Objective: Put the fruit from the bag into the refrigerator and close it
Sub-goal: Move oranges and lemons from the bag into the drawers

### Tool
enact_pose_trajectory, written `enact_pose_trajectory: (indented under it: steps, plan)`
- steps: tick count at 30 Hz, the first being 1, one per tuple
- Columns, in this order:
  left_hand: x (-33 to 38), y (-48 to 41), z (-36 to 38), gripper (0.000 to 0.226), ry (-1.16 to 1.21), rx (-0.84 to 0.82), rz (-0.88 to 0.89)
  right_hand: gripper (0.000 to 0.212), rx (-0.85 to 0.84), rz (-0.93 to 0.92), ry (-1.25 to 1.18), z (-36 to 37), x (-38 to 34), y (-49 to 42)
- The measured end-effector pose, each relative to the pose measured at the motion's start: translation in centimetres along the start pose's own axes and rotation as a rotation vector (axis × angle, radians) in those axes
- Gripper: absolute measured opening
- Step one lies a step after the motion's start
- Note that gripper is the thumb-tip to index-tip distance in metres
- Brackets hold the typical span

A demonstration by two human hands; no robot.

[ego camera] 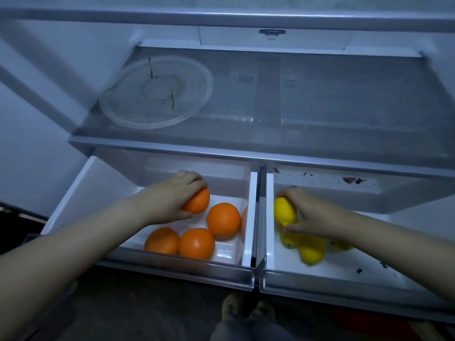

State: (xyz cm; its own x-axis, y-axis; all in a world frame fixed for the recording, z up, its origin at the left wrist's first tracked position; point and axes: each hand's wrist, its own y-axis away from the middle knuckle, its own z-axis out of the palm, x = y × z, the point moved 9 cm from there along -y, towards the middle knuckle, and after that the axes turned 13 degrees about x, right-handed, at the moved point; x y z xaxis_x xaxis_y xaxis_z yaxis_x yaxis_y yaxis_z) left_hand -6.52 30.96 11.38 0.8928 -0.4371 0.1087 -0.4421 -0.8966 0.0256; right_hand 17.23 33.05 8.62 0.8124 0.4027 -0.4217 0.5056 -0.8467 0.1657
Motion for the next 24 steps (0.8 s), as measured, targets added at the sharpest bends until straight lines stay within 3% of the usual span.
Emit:
enact_pose_trajectory:
  steps: [14,24]
  plan:
    - [-1.2,-0.2,3.5,0.071,0.036,-0.046,-0.046,0.077,0.000,0.176,-0.028,3.2,1.8,-0.9]
    - [-0.9,-0.1,5.0,0.071,0.006,-0.079,-0.025,0.081,-0.029,0.092,0.107,4.5,1.7,-0.5]
